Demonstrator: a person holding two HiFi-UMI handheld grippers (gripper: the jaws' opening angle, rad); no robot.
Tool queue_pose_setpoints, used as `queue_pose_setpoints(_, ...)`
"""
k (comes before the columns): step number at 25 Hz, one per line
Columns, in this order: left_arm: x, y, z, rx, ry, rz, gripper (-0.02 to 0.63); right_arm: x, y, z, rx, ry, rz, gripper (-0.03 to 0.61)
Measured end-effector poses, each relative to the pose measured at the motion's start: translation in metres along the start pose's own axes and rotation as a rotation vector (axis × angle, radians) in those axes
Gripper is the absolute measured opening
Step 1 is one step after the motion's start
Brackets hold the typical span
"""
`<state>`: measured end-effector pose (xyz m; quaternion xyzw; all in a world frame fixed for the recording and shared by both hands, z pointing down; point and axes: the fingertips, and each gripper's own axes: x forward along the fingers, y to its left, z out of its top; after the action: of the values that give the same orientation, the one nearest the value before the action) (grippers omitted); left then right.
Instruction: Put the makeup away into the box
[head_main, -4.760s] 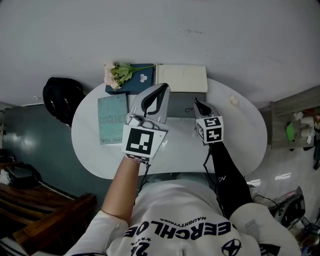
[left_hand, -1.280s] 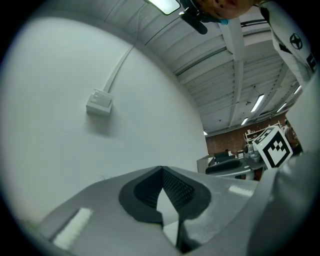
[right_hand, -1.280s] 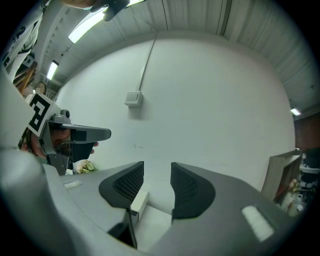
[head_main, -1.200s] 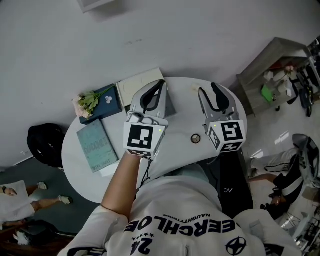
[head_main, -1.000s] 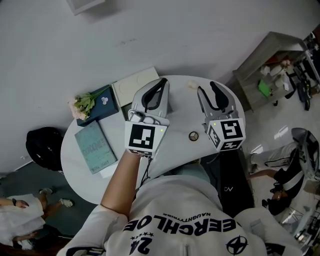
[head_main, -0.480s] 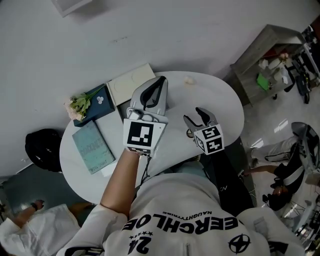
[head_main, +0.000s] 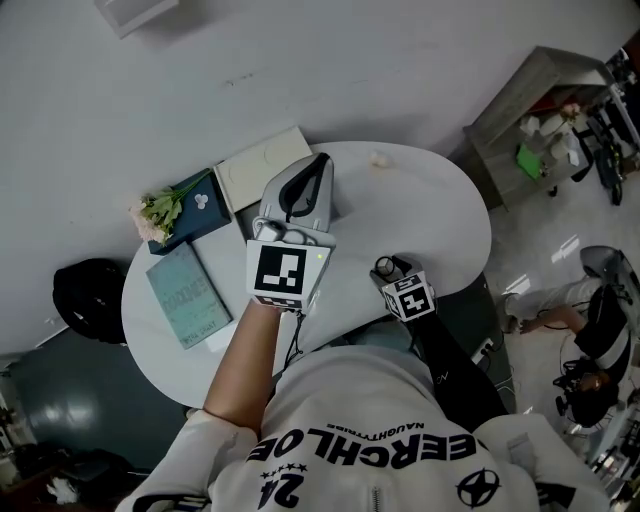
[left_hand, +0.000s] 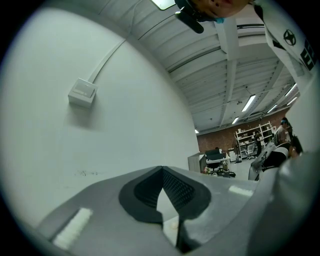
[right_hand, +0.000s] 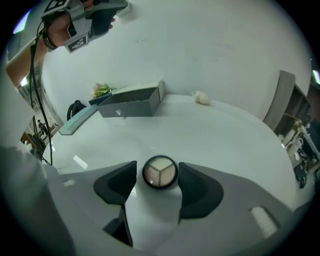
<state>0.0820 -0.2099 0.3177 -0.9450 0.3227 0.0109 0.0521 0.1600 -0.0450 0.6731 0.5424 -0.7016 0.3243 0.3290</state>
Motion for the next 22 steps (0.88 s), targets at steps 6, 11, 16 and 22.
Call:
queue_pose_setpoints(6,0.000,0.002,-0.004,-0.007,0.007,0.002,0.000,0.004,-0.003,-0.008,-0.031,0.012,-0.008,0.244)
queue_pose_setpoints(11,0.000,0.005,-0.005,-0.010,0.010,0.012,0.000,0.000,-0.002,-0.001,-0.031,-0.007,-0.026,0.242)
queue_pose_setpoints(16,-0.002,0.010,-0.005,-0.018,0.011,0.024,0.000,-0.022,-0.016,0.057,-0.036,-0.161,-0.074,0.242)
queue_pose_setpoints(22,-0.002,0.011,-0.002,-0.014,0.009,0.034,0.000,-0.076,-0.035,0.145,-0.039,-0.393,-0.140,0.242)
